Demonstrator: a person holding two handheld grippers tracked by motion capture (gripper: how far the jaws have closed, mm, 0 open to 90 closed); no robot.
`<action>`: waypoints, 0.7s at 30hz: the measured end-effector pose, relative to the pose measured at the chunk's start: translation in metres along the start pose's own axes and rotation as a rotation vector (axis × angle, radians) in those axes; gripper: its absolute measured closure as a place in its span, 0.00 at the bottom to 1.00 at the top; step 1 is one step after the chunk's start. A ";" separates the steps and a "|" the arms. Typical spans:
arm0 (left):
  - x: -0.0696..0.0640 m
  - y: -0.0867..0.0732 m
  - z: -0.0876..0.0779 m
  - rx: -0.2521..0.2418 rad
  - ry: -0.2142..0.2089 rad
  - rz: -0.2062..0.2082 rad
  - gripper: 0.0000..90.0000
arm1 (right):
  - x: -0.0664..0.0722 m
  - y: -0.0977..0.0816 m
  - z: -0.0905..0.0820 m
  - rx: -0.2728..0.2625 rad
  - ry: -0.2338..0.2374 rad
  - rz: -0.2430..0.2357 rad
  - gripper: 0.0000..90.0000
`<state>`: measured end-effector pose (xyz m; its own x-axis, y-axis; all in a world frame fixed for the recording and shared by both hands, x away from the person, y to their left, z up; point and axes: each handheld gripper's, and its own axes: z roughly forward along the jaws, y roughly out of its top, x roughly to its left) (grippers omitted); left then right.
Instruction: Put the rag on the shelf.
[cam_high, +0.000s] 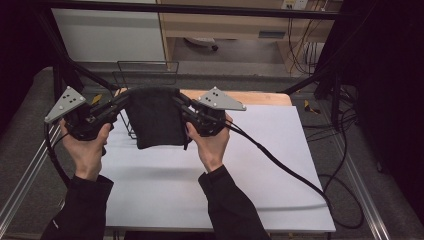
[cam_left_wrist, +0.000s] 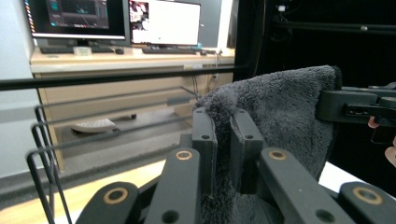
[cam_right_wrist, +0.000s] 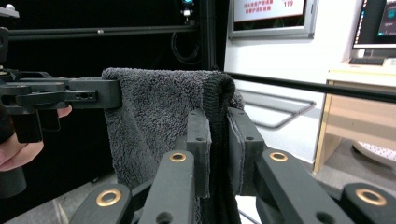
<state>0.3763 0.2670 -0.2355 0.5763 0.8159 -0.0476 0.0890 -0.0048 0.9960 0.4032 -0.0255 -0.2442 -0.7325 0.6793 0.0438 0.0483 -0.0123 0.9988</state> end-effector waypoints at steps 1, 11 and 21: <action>0.001 0.002 0.000 -0.005 0.003 -0.001 0.91 | 0.001 0.002 0.001 -0.004 -0.002 0.004 0.90; 0.011 0.022 0.001 -0.060 0.024 0.000 0.91 | 0.000 0.021 0.016 -0.041 -0.002 -0.011 0.90; 0.021 0.045 0.005 -0.098 0.035 0.011 0.91 | -0.005 0.043 0.031 -0.078 -0.013 -0.007 0.90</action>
<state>0.3970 0.2810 -0.1919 0.5482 0.8356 -0.0352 0.0020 0.0407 0.9992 0.4304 -0.0064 -0.2022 -0.7240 0.6888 0.0372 -0.0104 -0.0647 0.9978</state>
